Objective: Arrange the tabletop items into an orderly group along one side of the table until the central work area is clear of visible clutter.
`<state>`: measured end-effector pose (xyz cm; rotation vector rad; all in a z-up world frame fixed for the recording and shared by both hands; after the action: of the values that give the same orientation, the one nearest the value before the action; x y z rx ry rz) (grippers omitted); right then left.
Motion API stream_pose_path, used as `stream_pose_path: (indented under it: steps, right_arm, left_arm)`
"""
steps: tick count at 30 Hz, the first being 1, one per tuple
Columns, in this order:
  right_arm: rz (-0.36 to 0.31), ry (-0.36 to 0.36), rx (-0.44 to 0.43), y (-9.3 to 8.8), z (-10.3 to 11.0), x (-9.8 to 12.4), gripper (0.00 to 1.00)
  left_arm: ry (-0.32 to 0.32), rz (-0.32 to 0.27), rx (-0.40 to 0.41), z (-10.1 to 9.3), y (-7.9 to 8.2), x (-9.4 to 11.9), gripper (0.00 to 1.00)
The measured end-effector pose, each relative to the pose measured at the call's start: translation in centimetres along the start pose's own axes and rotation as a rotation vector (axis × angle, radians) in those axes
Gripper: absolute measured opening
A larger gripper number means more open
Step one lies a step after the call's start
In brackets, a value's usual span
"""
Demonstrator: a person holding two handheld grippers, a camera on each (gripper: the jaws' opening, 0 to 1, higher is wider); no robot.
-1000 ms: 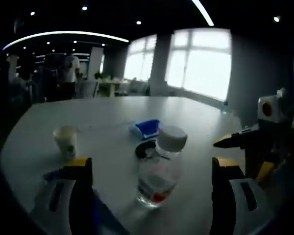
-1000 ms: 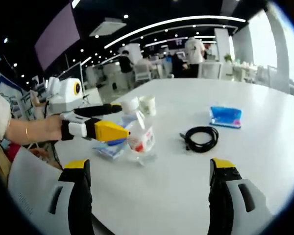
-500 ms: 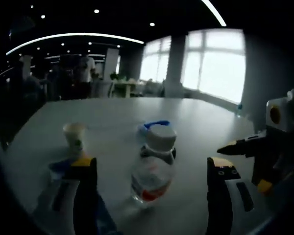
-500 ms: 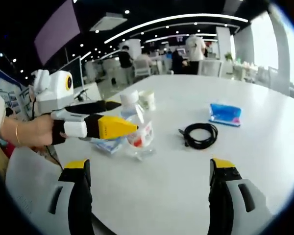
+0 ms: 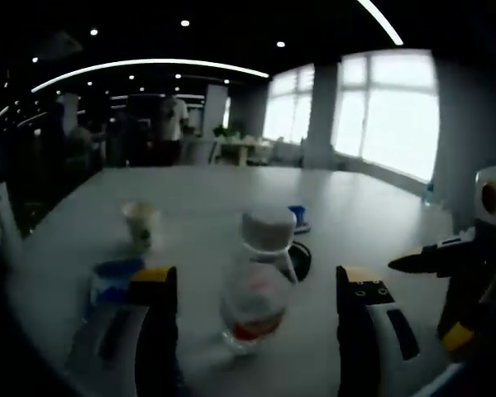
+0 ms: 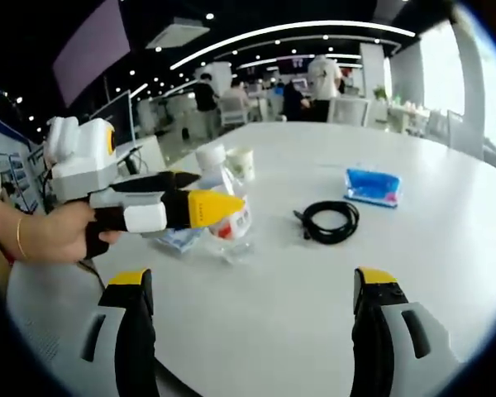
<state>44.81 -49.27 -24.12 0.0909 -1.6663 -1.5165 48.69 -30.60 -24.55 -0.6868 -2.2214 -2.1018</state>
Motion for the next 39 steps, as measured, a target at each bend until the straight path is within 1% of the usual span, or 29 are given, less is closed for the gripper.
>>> stream_pose_path:
  steps: [3, 5, 7, 8, 12, 14, 18, 23, 24, 26, 28, 30, 33, 34, 35, 39]
  right_arm:
    - [0.004, 0.005, 0.003, 0.0, 0.1, 0.0, 1.00]
    - [0.010, 0.005, 0.009, -0.1, 0.1, 0.0, 1.00]
    - [0.013, 0.006, 0.013, -0.1, 0.2, 0.0, 1.00]
    - [0.013, 0.008, 0.012, -0.1, 0.2, -0.1, 1.00]
    - [0.004, 0.013, 0.009, -0.1, 0.3, 0.0, 1.00]
    - [0.008, 0.004, 0.012, -0.1, 0.1, 0.0, 1.00]
    - [0.029, -0.003, 0.018, -0.4, 0.1, 0.0, 1.00]
    - [0.040, -0.007, 0.012, -0.6, 0.0, -0.1, 1.00]
    - [0.040, -0.009, 0.010, -0.5, 0.0, -0.1, 1.00]
    - [0.039, -0.018, 0.013, -0.5, -0.1, 0.0, 1.00]
    - [0.040, -0.024, 0.012, -0.5, -0.1, 0.0, 1.00]
    - [0.034, -0.026, 0.009, -0.5, -0.1, 0.0, 1.00]
    - [0.034, -0.025, 0.005, -0.5, -0.2, 0.0, 0.99]
    - [0.036, -0.025, 0.006, -0.5, -0.1, 0.0, 1.00]
    - [0.036, -0.024, 0.007, -0.5, -0.1, 0.0, 1.00]
    - [0.041, -0.019, 0.010, -0.5, 0.0, -0.1, 1.00]
  left_arm:
    - [0.013, 0.005, -0.009, -0.1, -0.2, -0.2, 0.69]
    - [0.028, 0.012, 0.011, -0.1, -0.4, -0.2, 0.66]
    - [0.033, 0.010, 0.014, -0.3, -0.6, -0.2, 0.63]
    - [0.041, 0.022, 0.007, -0.4, -0.8, -0.3, 0.61]
    - [0.034, 0.044, 0.003, -0.7, -1.3, -0.8, 0.58]
    - [0.031, 0.045, 0.028, -0.7, -1.5, -1.0, 0.54]
    - [0.024, 0.051, 0.058, -0.9, -1.6, -1.3, 0.50]
    - [0.045, 0.072, 0.020, -0.6, -1.8, -1.5, 0.44]
    - [0.044, 0.099, 0.013, -0.2, -1.9, -1.6, 0.41]
    - [0.039, 0.091, 0.029, -0.1, -1.8, -1.6, 0.40]
    - [0.039, 0.094, 0.012, -0.1, -1.8, -1.5, 0.40]
    - [0.038, 0.080, -0.028, -0.1, -1.7, -1.5, 0.39]
    - [0.033, 0.073, -0.048, -0.1, -1.6, -1.4, 0.35]
    - [0.026, 0.081, -0.036, -0.1, -1.6, -1.4, 0.35]
    - [0.027, 0.077, -0.032, 0.0, -1.5, -1.5, 0.35]
    - [0.027, 0.077, -0.032, 0.0, -1.5, -1.4, 0.34]
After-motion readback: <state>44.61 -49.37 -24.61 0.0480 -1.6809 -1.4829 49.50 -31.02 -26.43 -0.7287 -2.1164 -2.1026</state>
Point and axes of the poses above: the point that each gripper's makers call its tool centre point, and the gripper's own axes: x roughly backward along the fingers, z roughly to its left, y roughly out of its top, the point moved 10 cm from there along x, roughly backward along the fingers
